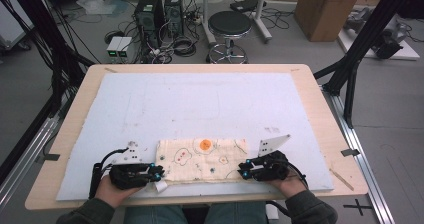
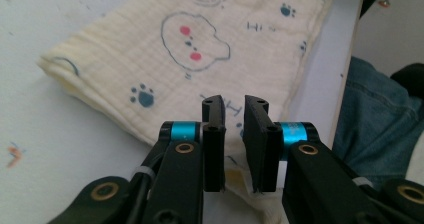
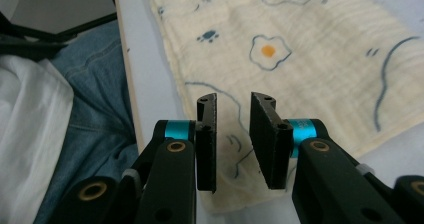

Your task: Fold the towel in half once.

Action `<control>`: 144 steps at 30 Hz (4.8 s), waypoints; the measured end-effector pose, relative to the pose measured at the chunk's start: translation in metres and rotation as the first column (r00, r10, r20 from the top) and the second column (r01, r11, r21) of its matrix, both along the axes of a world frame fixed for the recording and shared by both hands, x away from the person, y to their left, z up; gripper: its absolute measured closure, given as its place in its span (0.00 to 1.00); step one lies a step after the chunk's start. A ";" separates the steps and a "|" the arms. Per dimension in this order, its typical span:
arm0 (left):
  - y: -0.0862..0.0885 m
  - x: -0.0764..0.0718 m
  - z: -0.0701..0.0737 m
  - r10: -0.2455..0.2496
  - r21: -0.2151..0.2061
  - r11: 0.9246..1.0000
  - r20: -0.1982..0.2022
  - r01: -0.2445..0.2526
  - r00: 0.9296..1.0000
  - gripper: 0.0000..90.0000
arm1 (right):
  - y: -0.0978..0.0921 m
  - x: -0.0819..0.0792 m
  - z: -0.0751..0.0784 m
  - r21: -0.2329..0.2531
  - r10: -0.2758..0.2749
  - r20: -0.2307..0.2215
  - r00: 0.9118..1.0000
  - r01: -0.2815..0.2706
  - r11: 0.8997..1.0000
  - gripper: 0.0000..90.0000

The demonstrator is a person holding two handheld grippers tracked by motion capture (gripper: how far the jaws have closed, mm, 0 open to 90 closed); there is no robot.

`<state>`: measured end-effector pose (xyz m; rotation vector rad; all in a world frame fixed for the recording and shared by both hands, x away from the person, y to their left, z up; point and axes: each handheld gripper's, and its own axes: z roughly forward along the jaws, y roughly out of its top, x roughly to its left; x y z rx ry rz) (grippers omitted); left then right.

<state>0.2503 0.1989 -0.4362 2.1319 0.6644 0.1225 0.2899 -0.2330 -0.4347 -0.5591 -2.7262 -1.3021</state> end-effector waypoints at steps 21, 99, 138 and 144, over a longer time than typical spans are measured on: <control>0.000 -0.003 -0.005 -0.033 0.037 0.999 -0.010 0.033 0.999 0.79 | -0.003 -0.008 -0.003 -0.082 0.033 0.061 0.998 -0.028 0.996 0.93; -0.010 0.068 -0.007 0.206 0.054 0.976 0.047 -0.209 0.977 0.93 | 0.003 0.064 -0.008 -0.060 -0.238 0.093 0.967 0.244 0.968 0.89; 0.001 0.074 0.022 0.253 -0.121 0.962 0.060 -0.245 0.966 0.50 | 0.017 0.074 0.022 0.075 -0.231 0.082 0.969 0.226 0.971 0.45; 0.001 0.075 0.021 0.254 -0.115 0.962 0.050 -0.247 0.966 0.49 | 0.016 0.076 0.020 0.058 -0.242 0.073 0.968 0.238 0.970 0.43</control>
